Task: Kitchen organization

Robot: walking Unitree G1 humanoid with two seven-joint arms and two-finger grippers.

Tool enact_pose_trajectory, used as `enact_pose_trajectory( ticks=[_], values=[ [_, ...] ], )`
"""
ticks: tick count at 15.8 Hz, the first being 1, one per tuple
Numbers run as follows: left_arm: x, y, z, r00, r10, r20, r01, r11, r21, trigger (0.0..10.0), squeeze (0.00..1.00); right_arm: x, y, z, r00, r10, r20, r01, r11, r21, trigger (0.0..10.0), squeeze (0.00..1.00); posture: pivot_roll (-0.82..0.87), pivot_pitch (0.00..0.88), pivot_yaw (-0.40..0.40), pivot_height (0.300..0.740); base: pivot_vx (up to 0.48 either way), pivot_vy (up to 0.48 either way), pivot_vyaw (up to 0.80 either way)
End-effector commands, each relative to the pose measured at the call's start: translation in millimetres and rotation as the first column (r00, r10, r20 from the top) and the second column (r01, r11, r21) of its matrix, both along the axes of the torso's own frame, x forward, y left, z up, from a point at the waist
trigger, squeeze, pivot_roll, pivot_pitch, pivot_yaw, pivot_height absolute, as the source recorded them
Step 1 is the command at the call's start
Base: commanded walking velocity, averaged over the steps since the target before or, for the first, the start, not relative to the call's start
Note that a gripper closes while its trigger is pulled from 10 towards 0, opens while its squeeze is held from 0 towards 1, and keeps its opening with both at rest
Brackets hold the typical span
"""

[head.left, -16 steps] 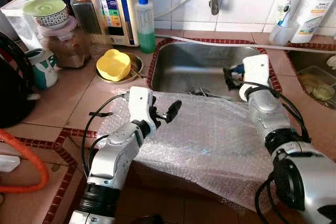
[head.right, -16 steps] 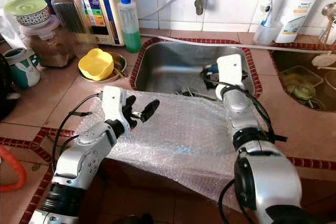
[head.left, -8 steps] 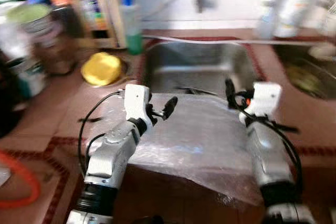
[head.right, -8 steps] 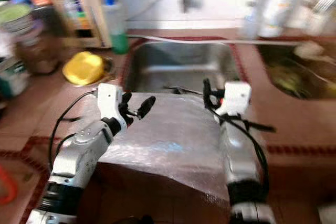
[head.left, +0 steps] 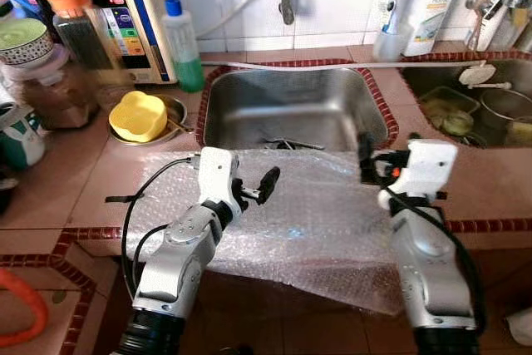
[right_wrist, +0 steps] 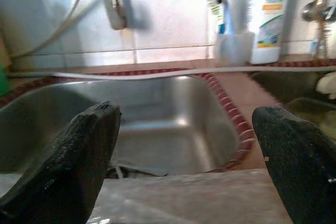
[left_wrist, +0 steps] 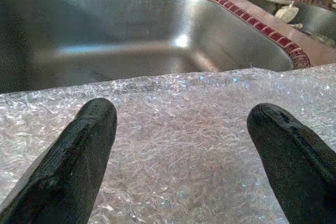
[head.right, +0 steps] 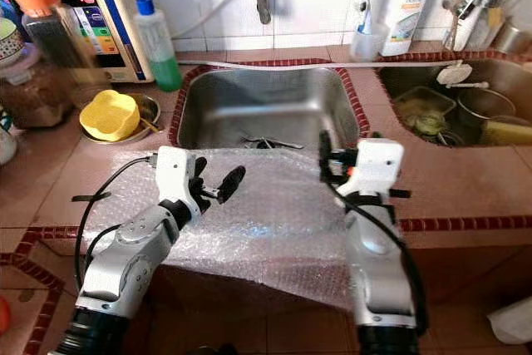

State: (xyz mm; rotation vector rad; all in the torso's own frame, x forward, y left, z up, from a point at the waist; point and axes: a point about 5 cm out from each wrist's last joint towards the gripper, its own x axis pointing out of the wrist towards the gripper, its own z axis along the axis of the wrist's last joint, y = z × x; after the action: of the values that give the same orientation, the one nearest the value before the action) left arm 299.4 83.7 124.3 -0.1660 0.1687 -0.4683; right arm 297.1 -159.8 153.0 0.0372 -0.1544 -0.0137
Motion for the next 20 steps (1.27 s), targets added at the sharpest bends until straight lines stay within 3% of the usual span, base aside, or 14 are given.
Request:
enact_pose_trajectory(
  ticks=[1, 9, 15, 20],
  values=[
    [1.3, 1.4, 7, 1.000, 0.018, 0.024, -0.018, 1.000, -0.004, 10.0, 0.00, -2.8, 3.0, 4, 1.000, 0.008, -0.005, -0.008, 1.000, 0.007, 10.0, 0.00, -0.01, 0.050, 0.104, 0.740, 0.000, -0.420, 0.00],
    [3.6, 6.6, 5, 1.000, 0.031, 0.005, -0.031, 1.000, -0.006, 10.0, 0.00, 1.0, 7.2, 9, 1.000, 0.025, -0.018, -0.024, 1.000, 0.008, 10.0, 0.00, 0.01, 0.039, 0.103, 0.740, 0.000, -0.419, 0.00],
    [5.1, 11.6, 4, 0.998, 0.066, 0.005, -0.066, 0.998, -0.015, 10.0, 0.00, 0.9, 10.5, 9, 0.999, 0.041, -0.024, -0.041, 0.999, 0.009, 10.0, 0.00, 0.00, 0.040, 0.101, 0.740, 0.000, 0.000, 0.00],
    [12.2, 25.0, 10, 0.990, 0.138, 0.034, -0.138, 0.990, -0.015, 10.0, 0.00, 1.7, 16.0, 17, 0.997, 0.073, 0.007, -0.073, 0.997, -0.012, 10.0, 0.00, 0.01, 0.038, 0.092, 0.740, 0.000, 0.000, 0.00]
  ],
)
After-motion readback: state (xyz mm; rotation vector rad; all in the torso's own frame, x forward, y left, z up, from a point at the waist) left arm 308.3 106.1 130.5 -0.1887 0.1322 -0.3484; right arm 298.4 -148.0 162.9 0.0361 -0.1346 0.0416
